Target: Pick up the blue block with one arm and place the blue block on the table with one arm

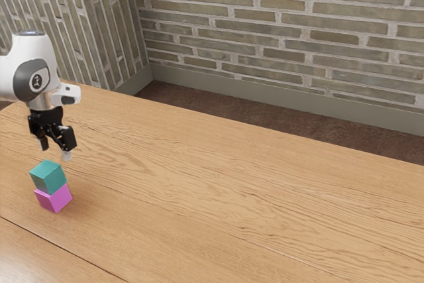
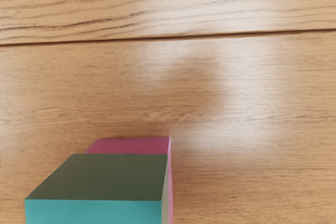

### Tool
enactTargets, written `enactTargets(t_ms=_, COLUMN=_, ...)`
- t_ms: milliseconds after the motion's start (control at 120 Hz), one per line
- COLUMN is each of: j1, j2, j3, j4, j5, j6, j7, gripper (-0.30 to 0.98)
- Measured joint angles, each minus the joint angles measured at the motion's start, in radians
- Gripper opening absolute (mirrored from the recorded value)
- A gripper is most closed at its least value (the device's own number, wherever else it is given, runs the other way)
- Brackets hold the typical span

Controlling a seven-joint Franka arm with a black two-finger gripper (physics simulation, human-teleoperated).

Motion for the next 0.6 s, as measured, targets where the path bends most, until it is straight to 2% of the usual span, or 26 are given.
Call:
enactTargets(t_ms=192, j1=-0.041, j2=0.004, j3=0.05, j4=-0.009, j5=-0.002, j6=0.037, j7=0.049, gripper=0.69)
enactTargets(t_ms=367, j1=-0.004, j2=0.054, j3=0.055, j4=0.062, j5=-0.012, j6=0.044, j7=0.088, gripper=0.69)
enactTargets(t_ms=433, j1=0.016, j2=0.047, j3=0.056, j4=0.016, j5=-0.024, j6=0.046, j7=0.098, gripper=0.69)
enactTargets(t_ms=517, j1=0.031, j2=-0.031, j3=0.057, j4=-0.1, j5=-0.034, j6=0.064, j7=0.104, gripper=0.69)
enactTargets(t_ms=600, j1=0.044, j2=-0.066, j3=0.057, j4=-0.141, j5=-0.036, j6=0.08, j7=0.108, gripper=0.69)
